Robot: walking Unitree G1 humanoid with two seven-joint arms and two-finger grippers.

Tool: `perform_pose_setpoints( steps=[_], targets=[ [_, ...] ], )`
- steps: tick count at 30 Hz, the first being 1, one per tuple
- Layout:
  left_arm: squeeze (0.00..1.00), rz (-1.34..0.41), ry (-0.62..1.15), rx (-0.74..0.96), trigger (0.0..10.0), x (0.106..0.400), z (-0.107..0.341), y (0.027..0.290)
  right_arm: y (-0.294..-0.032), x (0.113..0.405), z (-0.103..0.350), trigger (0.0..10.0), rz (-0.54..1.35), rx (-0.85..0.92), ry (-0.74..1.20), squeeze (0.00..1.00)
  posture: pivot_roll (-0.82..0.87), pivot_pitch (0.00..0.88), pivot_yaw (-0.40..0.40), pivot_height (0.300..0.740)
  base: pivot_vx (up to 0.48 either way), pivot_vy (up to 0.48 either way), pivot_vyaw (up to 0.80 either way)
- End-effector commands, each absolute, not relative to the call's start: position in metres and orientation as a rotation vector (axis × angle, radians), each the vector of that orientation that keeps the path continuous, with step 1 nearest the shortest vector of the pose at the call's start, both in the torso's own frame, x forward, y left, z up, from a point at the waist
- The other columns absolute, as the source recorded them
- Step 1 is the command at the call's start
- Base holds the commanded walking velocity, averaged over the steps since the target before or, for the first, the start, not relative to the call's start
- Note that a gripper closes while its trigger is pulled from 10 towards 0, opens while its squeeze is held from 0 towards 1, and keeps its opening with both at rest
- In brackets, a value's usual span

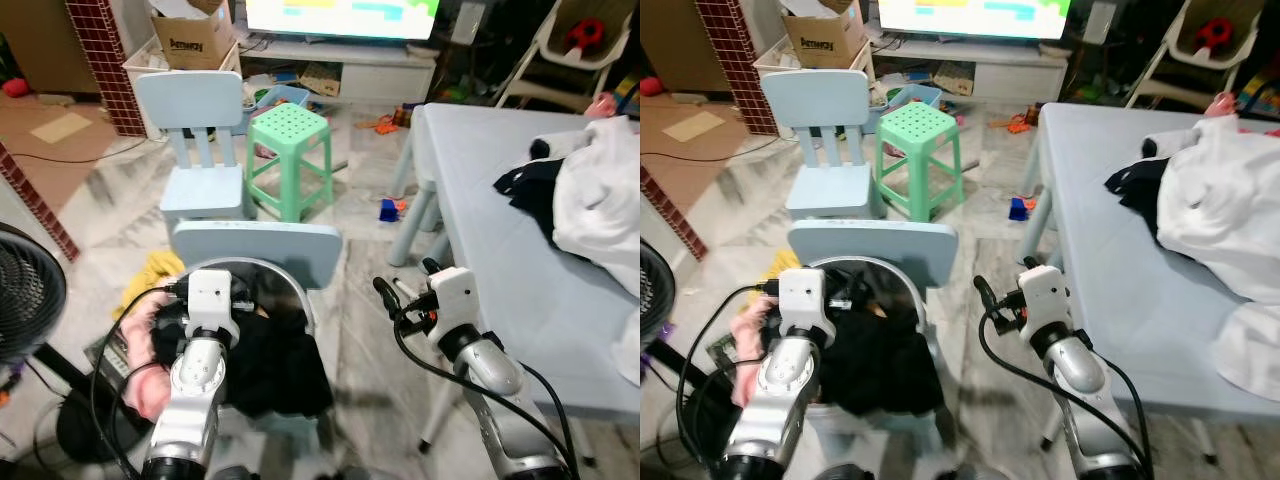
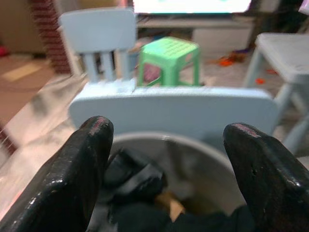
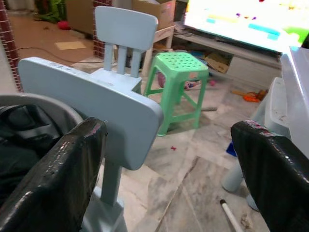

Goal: Hang hanger

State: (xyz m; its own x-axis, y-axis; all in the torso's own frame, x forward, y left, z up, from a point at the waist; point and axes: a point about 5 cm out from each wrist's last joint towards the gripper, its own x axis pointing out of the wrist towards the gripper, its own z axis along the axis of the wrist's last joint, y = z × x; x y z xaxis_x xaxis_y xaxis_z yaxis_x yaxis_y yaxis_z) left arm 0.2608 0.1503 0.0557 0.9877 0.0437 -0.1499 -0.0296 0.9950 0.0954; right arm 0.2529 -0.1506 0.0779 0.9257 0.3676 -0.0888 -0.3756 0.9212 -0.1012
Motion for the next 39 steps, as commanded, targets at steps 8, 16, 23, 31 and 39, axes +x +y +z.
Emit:
perform_pose_setpoints(
  steps=[8,16,23,31,39],
  targets=[
    [0.00,0.263,0.207,0.182,10.0,0.252,0.053,0.186,-0.147,0.253,0.083,10.0,0.429,-0.132,0.047,0.00,0.00,0.000,-0.057,0.740,0.000,0.000,0.36],
    [0.00,0.203,0.328,0.155,10.0,0.251,0.039,0.190,-0.150,0.253,0.084,10.0,0.401,-0.119,0.055,0.00,0.00,0.000,-0.062,0.740,0.000,0.000,0.10],
    [0.00,0.019,0.451,0.177,10.0,0.263,0.027,0.194,-0.163,0.242,0.094,10.0,0.363,-0.108,0.079,0.00,-0.05,0.019,-0.084,0.740,0.000,0.000,0.00],
    [0.00,-0.027,0.524,0.191,10.0,0.261,0.018,0.205,-0.174,0.206,0.104,10.0,0.424,-0.130,0.186,0.00,-0.15,0.122,-0.130,0.740,0.000,0.000,0.00],
    [0.00,-0.184,0.632,0.176,10.0,0.253,-0.001,0.195,-0.188,0.175,0.113,10.0,0.461,-0.165,0.311,0.00,-0.22,0.164,-0.179,0.740,0.000,0.000,0.00]
  ],
)
